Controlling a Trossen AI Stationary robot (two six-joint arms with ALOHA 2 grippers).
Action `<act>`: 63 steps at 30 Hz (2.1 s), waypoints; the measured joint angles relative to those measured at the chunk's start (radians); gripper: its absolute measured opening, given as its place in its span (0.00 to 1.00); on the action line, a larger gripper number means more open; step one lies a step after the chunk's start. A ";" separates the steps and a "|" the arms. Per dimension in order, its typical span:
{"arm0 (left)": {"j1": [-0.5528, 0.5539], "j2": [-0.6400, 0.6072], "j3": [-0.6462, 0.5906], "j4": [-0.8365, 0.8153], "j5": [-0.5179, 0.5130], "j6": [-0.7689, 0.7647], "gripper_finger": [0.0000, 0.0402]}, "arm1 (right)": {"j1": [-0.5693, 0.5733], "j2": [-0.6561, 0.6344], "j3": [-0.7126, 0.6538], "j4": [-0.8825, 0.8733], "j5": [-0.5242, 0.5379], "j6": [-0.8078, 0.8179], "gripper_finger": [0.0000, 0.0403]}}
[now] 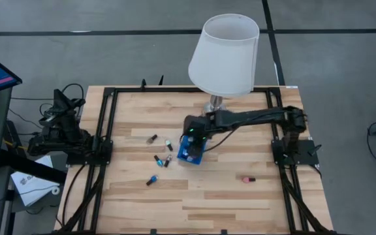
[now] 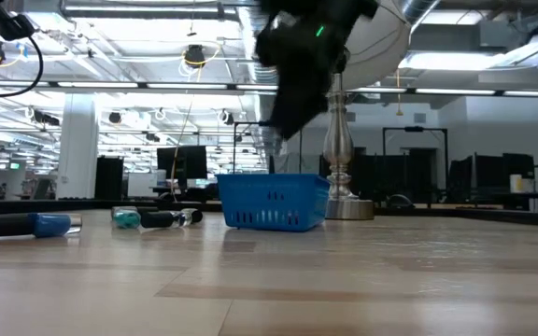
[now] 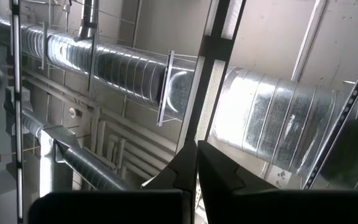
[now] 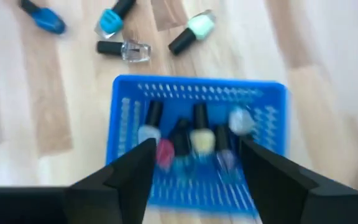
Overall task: Pick & Place Nail Polish
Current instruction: Put the light pink nail polish into the blue basket
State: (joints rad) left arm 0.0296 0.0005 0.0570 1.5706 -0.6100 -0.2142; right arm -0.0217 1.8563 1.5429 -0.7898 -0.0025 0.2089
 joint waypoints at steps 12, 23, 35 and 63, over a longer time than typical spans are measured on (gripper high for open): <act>0.000 0.000 0.000 0.000 0.000 -0.001 0.02 | 0.135 -0.405 -0.268 -0.247 0.037 0.250 0.54; 0.000 0.000 0.000 0.000 0.001 -0.001 0.02 | 0.452 -0.490 -0.660 -0.056 0.028 0.538 0.54; 0.000 0.000 0.000 0.000 0.001 -0.001 0.02 | 0.567 -0.369 -0.794 0.077 -0.071 0.574 0.54; 0.000 0.000 0.000 0.000 0.000 -0.001 0.02 | 0.563 -0.356 -0.843 0.154 -0.104 0.570 0.11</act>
State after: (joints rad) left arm 0.0296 0.0002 0.0570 1.5707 -0.6097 -0.2150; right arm 0.5411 1.5003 0.6998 -0.6358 -0.1068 0.7786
